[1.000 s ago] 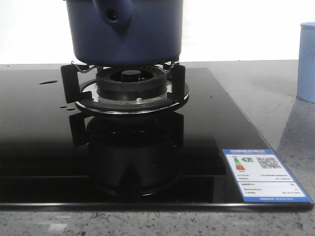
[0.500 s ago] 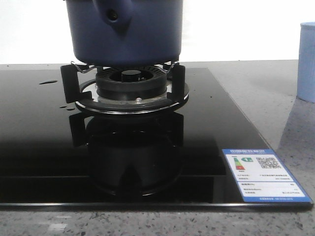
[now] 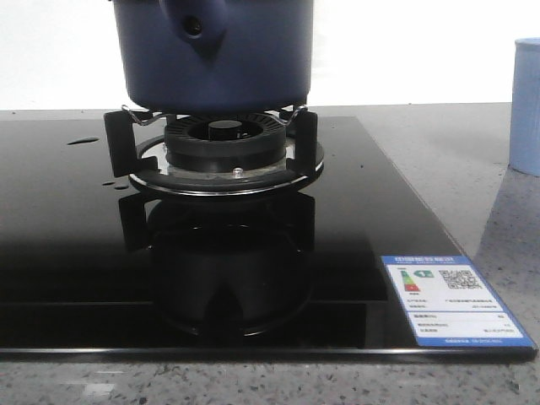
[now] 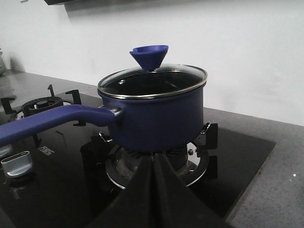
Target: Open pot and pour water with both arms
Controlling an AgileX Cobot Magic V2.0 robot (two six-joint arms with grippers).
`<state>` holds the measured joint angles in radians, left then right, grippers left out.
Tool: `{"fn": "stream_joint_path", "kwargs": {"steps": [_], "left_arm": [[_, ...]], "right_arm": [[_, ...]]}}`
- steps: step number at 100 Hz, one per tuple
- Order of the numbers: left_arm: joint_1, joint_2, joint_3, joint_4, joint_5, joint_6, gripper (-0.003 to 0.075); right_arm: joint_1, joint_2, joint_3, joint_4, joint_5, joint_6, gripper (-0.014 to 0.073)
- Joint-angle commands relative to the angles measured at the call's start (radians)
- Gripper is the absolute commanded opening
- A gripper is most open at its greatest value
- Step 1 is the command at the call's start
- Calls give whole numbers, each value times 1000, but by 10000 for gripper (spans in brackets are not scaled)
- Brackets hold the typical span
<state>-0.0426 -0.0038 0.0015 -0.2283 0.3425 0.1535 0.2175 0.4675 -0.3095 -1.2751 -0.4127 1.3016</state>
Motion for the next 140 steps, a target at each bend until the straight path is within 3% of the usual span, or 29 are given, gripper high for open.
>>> {"fn": "stream_joint_path", "kwargs": {"steps": [1, 23, 38, 51, 58, 73, 78, 83, 117, 130, 140], "left_arm": [[2, -26, 32, -18, -30, -11, -19], [2, -26, 32, -18, -30, -11, -19], [2, -26, 32, -18, -30, -11, -19], [2, -26, 32, -18, -30, -11, -19], [2, -26, 32, -18, -30, -11, -19], [2, -26, 32, -18, -30, -11, -19], [2, -26, 32, -18, -30, -11, -19], [2, -26, 32, -18, -30, -11, -19], [2, -26, 32, -18, -30, -11, -19], [2, -26, 32, -18, -30, -11, -19], [2, -26, 32, -18, -30, -11, -19]], "right_arm": [[2, 2, -25, 21, -24, -2, -68], [2, 2, -25, 18, 90, -2, -68], [6, 2, -18, -50, 114, -2, -68], [13, 2, 9, -39, 141, -67, -68], [18, 2, 23, 108, 186, -262, -68], [18, 2, 52, 817, 298, -992, -68], [16, -1, 62, 974, 337, -1155, -68], [11, -6, 79, 1058, 355, -1239, -68], [-195, -219, 276, 1096, 307, -1249, -68], [-258, -318, 347, 1139, 345, -1249, -68], [-277, -367, 344, 1156, 464, -1249, -68]]}}
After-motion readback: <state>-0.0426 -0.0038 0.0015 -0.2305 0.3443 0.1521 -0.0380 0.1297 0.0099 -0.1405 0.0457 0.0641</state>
